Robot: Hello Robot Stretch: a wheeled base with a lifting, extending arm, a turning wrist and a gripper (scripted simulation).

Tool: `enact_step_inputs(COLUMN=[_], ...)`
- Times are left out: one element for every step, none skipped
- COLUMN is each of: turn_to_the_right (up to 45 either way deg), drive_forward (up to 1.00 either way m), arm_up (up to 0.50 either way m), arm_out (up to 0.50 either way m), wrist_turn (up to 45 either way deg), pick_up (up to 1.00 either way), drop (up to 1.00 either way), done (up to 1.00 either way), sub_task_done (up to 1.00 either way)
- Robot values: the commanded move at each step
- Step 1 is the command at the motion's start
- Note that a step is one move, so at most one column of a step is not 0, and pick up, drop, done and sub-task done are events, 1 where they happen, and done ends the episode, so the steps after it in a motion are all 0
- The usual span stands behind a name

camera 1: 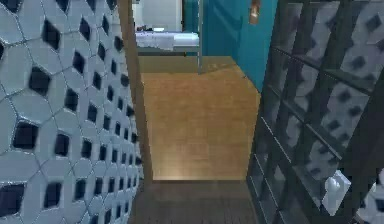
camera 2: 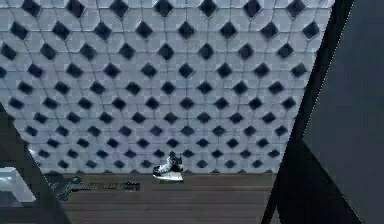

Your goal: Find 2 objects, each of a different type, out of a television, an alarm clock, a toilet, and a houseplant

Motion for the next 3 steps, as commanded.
enact_step_inputs(turn_to_the_right=[45.0, 18.0, 0.0], drive_forward=[0.0, 0.0, 0.05], arm_up=[0.0, 0.0, 0.0], arm_out=[0.0, 0.0, 0.0], wrist_turn=[0.0, 0.0, 0.0], pick_up=[0.0, 0.0, 0.0], drop=[0.0, 0.0, 0.0], done=[0.0, 0.0, 0.0], sub_task_done=[0.0, 0.0, 0.0])
